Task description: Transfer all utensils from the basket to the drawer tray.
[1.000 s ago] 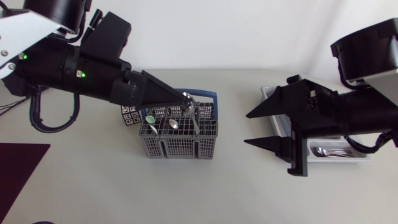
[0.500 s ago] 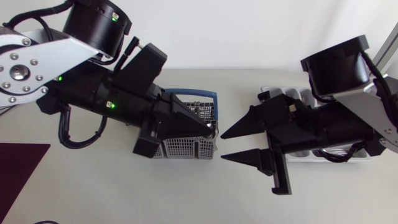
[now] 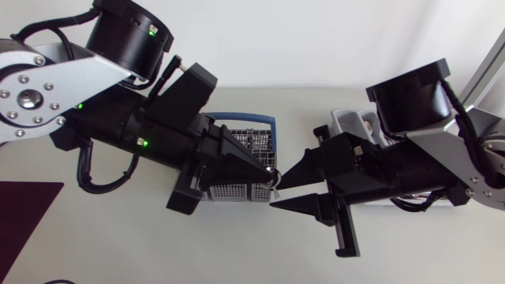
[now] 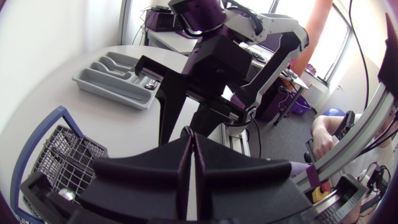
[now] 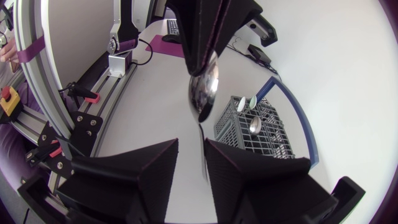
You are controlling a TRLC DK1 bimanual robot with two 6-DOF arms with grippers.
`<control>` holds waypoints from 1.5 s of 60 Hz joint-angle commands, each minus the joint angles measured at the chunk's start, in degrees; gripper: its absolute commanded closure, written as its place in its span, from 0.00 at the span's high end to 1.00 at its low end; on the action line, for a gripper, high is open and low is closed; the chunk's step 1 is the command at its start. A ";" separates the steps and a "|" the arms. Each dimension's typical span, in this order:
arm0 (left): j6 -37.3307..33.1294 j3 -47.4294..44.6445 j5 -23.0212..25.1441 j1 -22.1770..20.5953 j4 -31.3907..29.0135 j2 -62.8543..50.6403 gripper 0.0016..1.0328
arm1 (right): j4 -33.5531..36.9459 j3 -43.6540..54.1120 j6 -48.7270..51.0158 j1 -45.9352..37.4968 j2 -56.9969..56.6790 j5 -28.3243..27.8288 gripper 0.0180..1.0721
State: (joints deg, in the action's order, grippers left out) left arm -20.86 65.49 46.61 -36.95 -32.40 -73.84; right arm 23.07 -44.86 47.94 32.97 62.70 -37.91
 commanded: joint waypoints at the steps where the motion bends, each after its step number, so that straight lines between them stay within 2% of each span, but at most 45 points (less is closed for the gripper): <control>1: -1.11 -1.51 1.03 -0.14 -0.56 -0.60 0.03 | -1.01 1.79 -0.92 0.52 0.67 -0.41 0.16; 9: -1.20 -2.21 1.03 -0.23 -0.56 -0.16 0.03 | -0.92 1.62 -0.22 0.34 1.46 -0.41 0.05; 42: -2.34 -3.88 1.03 -0.49 0.06 1.33 0.04 | -2.42 3.64 -0.13 0.25 3.75 1.00 0.05; 52: -2.34 -4.15 1.03 -0.05 0.06 1.51 0.08 | -3.38 4.87 -0.13 0.34 3.75 1.08 0.05; 58: -2.25 -4.15 1.03 0.04 0.06 1.60 0.21 | -3.38 5.31 -0.13 0.34 3.75 1.44 0.05; 63: -2.16 -3.97 0.76 0.04 0.06 1.69 0.25 | -3.73 5.84 -0.13 0.34 4.10 1.88 0.05; 67: -1.99 -3.71 0.32 0.04 0.06 1.69 0.40 | -4.09 6.28 -0.04 0.34 4.72 2.32 0.05; 69: -1.81 -3.44 -0.47 0.04 0.06 1.69 0.47 | -4.17 6.63 0.05 0.34 5.07 2.67 0.05; 77: 0.38 -2.83 -6.18 0.04 2.17 1.60 0.58 | -4.09 7.86 1.01 -0.54 4.89 4.07 0.05; 85: 2.76 -3.09 -18.31 -1.72 5.16 0.72 0.58 | -1.45 8.91 4.88 -5.64 2.87 4.95 0.05; 90: 3.64 -3.36 -21.47 -1.55 5.95 0.37 0.58 | 0.66 9.18 7.69 -10.12 1.55 4.95 0.05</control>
State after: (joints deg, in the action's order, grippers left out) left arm -19.18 62.50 27.53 -38.06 -27.40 -73.12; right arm 22.15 -36.99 52.49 26.09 65.89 -33.15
